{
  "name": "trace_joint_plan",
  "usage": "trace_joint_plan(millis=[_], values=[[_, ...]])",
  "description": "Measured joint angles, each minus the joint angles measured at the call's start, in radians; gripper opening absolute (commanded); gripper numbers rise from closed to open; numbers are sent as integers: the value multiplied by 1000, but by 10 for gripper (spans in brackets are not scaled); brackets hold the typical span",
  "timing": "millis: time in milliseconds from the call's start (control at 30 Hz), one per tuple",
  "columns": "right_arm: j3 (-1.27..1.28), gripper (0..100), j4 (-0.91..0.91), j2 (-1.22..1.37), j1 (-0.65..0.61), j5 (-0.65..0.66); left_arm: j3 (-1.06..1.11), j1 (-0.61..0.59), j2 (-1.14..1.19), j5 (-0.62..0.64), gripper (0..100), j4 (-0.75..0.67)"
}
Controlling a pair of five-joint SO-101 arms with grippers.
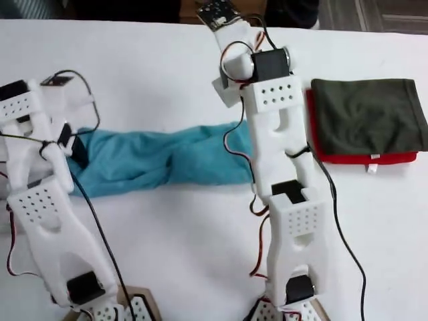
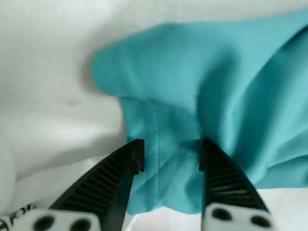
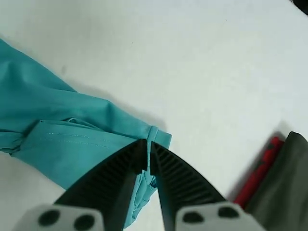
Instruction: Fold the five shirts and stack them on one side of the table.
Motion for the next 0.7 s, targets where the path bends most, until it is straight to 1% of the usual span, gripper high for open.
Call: trace_joint_plan(millis=[133,300,567,633,700], values=[[0,20,0,0,0,0,0,-37,2,0,214,-69],[0,20,0,0,0,0,-2,-46,78,-3,214,-110],[0,20,0,0,0,0,-6,-38,115,0,213,-110],[0,20,0,0,0,0,-6,-23,118,0,180,-87],[0,20,0,0,0,0,-8,-3,123,0,92,-66]])
